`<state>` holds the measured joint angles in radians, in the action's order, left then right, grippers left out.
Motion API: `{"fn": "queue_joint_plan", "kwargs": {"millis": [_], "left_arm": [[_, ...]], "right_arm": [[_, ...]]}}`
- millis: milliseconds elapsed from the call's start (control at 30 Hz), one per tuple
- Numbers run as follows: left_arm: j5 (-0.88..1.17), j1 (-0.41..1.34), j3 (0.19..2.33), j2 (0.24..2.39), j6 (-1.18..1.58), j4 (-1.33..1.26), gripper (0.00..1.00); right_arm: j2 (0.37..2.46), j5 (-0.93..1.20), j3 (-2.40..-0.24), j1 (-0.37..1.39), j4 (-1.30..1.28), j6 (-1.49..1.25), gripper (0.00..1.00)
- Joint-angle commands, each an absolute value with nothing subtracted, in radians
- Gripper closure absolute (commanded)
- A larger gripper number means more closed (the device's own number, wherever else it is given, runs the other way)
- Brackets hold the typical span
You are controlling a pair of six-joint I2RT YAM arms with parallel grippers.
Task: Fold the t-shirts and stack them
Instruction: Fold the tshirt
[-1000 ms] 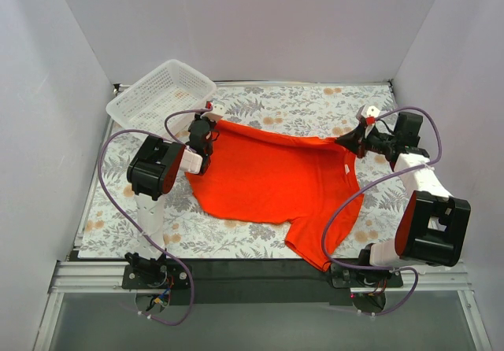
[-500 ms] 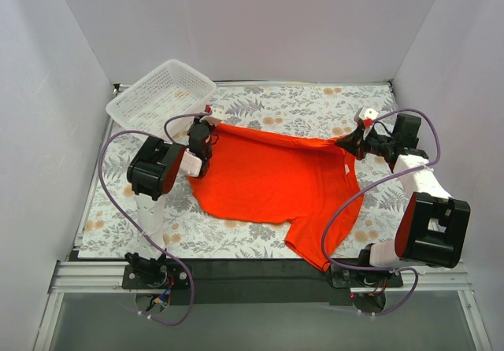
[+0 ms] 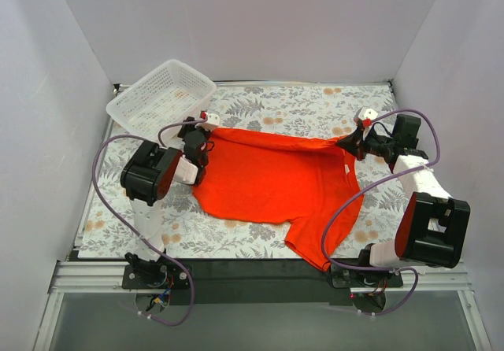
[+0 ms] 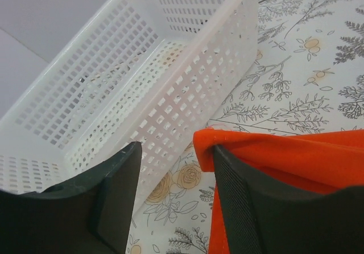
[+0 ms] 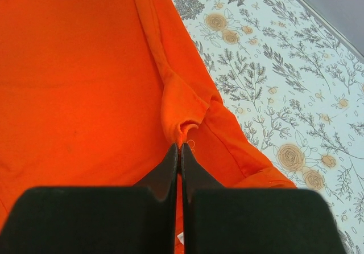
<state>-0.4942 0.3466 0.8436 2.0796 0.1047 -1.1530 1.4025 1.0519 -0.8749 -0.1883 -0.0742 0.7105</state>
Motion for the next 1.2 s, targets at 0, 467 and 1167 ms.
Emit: {"fn": "queue_joint_plan", "kwargs": {"millis": [0,467,1167], "left_arm": [[-0.515,0.356,0.813,1.971,0.095,-1.215,0.5],[-0.551,0.377,0.666,1.746,0.129,-1.172,0.36],[-0.175,0.383,0.897,1.58,0.557,-0.309,0.32]], "right_arm": [[1.404,1.042,-0.873,-0.186,-0.072,0.718,0.99],[1.416,1.015,-0.853,-0.186,-0.072,0.726,0.99],[1.378,0.945,-0.778,-0.192,-0.176,0.91,0.99]]}}
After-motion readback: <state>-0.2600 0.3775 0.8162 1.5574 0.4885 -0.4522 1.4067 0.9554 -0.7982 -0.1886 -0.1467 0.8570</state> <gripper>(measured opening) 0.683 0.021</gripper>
